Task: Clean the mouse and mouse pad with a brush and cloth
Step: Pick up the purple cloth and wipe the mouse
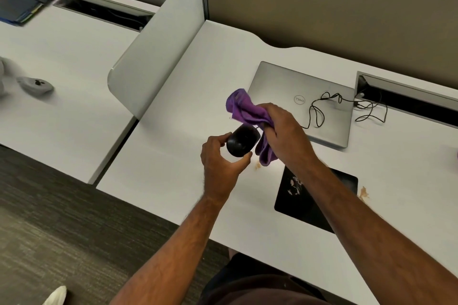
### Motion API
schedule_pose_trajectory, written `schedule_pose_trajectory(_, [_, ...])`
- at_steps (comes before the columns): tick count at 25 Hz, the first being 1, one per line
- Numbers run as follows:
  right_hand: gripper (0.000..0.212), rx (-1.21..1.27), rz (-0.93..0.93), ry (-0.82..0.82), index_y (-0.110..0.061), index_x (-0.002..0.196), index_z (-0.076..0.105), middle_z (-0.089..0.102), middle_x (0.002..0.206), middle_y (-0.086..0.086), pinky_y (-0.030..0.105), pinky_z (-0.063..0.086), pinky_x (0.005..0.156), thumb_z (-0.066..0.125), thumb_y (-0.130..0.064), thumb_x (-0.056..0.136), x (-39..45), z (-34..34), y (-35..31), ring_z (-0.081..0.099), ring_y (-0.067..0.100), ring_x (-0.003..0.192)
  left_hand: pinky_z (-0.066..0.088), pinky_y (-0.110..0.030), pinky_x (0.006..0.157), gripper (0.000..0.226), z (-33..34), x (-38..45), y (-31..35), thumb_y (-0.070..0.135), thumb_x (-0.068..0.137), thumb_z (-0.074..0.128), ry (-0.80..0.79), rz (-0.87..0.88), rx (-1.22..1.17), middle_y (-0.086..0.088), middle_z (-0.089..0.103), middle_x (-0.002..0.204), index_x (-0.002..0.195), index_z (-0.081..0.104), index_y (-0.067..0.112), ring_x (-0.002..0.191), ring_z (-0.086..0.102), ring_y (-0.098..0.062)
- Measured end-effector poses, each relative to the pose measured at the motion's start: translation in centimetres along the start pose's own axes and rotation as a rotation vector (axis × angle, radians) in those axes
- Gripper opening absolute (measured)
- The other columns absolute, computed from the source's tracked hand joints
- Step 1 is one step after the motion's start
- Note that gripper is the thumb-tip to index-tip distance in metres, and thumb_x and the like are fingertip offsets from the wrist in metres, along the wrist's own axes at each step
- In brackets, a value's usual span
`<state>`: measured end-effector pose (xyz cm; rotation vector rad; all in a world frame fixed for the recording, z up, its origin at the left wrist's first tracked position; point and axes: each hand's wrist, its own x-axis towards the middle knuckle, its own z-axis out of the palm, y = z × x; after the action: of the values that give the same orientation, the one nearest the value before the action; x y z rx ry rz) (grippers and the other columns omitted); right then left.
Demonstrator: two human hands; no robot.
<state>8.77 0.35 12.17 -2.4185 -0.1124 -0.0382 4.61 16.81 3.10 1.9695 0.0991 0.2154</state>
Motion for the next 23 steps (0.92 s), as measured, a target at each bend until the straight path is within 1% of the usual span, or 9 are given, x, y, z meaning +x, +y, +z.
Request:
schedule_pose_trajectory(2, [0.037,-0.005,-0.188,-0.027,-0.022,0.130,0.061,0.068,0.119,-0.001,0.033,0.049,0.093,0.056,-0.006,0.096,-1.1,0.2,-1.0,0.055,0.013,0.107,0.051,-0.046,0.098,0.062,0.2,0.3,-0.2,0.031,0.072,0.093,-0.020,-0.045,-0.050,0.016,0.062,0.115,0.123,0.059,0.021,0.114,0.057,-0.014])
schedule_pose_trajectory(4, [0.041,-0.126,-0.340,-0.140,-0.020,0.133,0.063,0.069,0.126,0.002,0.037,0.050,0.098,0.061,-0.007,0.094,-2.3,1.1,-1.5,0.059,0.015,0.108,0.056,-0.043,0.098,0.069,0.5,0.4,-1.0,0.019,0.076,0.090,-0.077,-0.158,-0.226,-0.004,0.065,0.123,0.134,0.054,0.013,0.117,0.062,-0.027])
schedule_pose_trajectory(6, [0.049,-0.315,-0.415,-0.199,-0.019,0.145,0.057,0.058,0.148,0.003,0.042,0.046,0.108,0.065,-0.012,0.097,-3.2,2.5,-1.3,0.054,0.025,0.133,0.054,-0.038,0.102,0.086,0.4,0.2,-1.1,0.021,0.075,0.091,-0.090,-0.278,-0.352,-0.016,0.060,0.130,0.143,0.042,0.008,0.122,0.060,-0.034])
schedule_pose_trajectory(8, [0.050,-0.353,-0.428,-0.159,-0.020,0.145,0.057,0.056,0.151,0.003,0.044,0.045,0.107,0.066,-0.012,0.097,-3.1,3.2,-0.7,0.050,0.028,0.140,0.056,-0.032,0.096,0.080,0.4,0.1,-1.2,0.024,0.073,0.091,-0.101,-0.286,-0.408,-0.011,0.064,0.123,0.139,0.047,0.012,0.115,0.063,-0.031])
schedule_pose_trajectory(11, [0.046,-0.339,-0.435,-0.140,-0.021,0.140,0.062,0.061,0.146,0.000,0.045,0.046,0.106,0.066,-0.010,0.096,-2.1,3.4,0.0,0.054,0.026,0.134,0.057,-0.023,0.086,0.060,0.0,0.3,-0.6,0.014,0.073,0.090,-0.035,-0.132,-0.370,0.006,0.071,0.110,0.125,0.061,0.020,0.104,0.070,-0.020])
schedule_pose_trajectory(13, [0.046,-0.321,-0.362,-0.131,-0.021,0.139,0.061,0.062,0.144,0.000,0.042,0.042,0.110,0.069,-0.013,0.094,-1.1,3.1,0.6,0.055,0.025,0.132,0.058,-0.028,0.091,0.061,0.0,0.5,-0.3,0.023,0.073,0.091,-0.022,-0.027,-0.264,0.003,0.070,0.114,0.127,0.061,0.017,0.109,0.068,-0.023])
schedule_pose_trajectory(16, [0.048,-0.265,-0.256,-0.107,-0.018,0.136,0.063,0.066,0.139,0.003,0.039,0.038,0.109,0.072,-0.012,0.090,-0.9,3.2,0.7,0.057,0.028,0.128,0.057,-0.041,0.097,0.070,0.1,0.5,0.0,0.040,0.071,0.089,-0.028,-0.045,-0.190,-0.003,0.068,0.118,0.129,0.060,0.014,0.112,0.065,-0.024])
schedule_pose_trajectory(20, [0.041,-0.302,-0.435,-0.104,-0.023,0.135,0.062,0.064,0.141,-0.001,0.038,0.043,0.102,0.060,-0.014,0.096,-3.3,3.5,0.1,0.053,0.023,0.129,0.059,-0.048,0.094,0.095,-0.2,0.1,-0.2,0.049,0.070,0.089,-0.019,-0.205,-0.481,-0.019,0.062,0.115,0.134,0.048,-0.008,0.103,0.064,-0.031])
schedule_pose_trajectory(23, [0.047,-0.334,-0.424,-0.091,-0.019,0.132,0.064,0.067,0.135,0.000,0.035,0.043,0.097,0.066,-0.006,0.087,-2.7,2.6,0.1,0.058,0.026,0.122,0.062,-0.033,0.083,0.076,-0.2,0.5,0.0,0.043,0.073,0.088,-0.023,-0.127,-0.356,-0.011,0.066,0.112,0.129,0.056,0.004,0.100,0.068,-0.028])
